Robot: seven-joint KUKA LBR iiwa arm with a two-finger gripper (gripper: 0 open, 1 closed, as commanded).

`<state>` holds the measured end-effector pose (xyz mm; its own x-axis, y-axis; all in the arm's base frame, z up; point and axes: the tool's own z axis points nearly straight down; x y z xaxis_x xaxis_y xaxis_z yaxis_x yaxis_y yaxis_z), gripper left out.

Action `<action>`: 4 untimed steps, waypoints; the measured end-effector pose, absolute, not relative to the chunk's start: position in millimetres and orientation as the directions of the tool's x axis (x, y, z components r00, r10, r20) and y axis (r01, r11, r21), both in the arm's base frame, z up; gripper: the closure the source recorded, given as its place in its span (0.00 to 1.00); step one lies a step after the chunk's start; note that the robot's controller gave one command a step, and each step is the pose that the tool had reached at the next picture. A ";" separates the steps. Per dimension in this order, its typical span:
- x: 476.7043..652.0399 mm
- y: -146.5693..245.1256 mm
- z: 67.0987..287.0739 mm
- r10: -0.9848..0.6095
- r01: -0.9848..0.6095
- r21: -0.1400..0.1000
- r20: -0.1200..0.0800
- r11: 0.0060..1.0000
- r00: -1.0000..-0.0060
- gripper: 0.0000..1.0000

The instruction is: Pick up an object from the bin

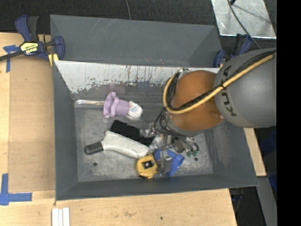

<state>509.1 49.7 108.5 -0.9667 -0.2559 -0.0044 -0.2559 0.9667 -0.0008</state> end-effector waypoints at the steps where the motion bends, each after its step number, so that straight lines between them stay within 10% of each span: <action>1: 504.6 35.4 89.6 -0.054 -0.054 0.001 -0.003 0.999 -0.999 0.00; 2: 506.4 20.9 79.0 -0.041 -0.041 -0.003 -0.019 0.999 -0.999 1.00; 3: 506.4 20.9 79.0 -0.041 -0.041 -0.003 -0.019 0.999 -0.999 1.00; 4: 519.2 11.7 269.6 -0.187 -0.187 -0.002 -0.011 0.982 -0.982 1.00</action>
Offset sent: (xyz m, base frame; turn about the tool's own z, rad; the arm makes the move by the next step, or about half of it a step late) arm -0.0092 -0.0262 -0.0360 0.2137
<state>519.2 11.7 269.6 -0.9823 -0.1868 -0.0107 -0.1868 0.9824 -0.0022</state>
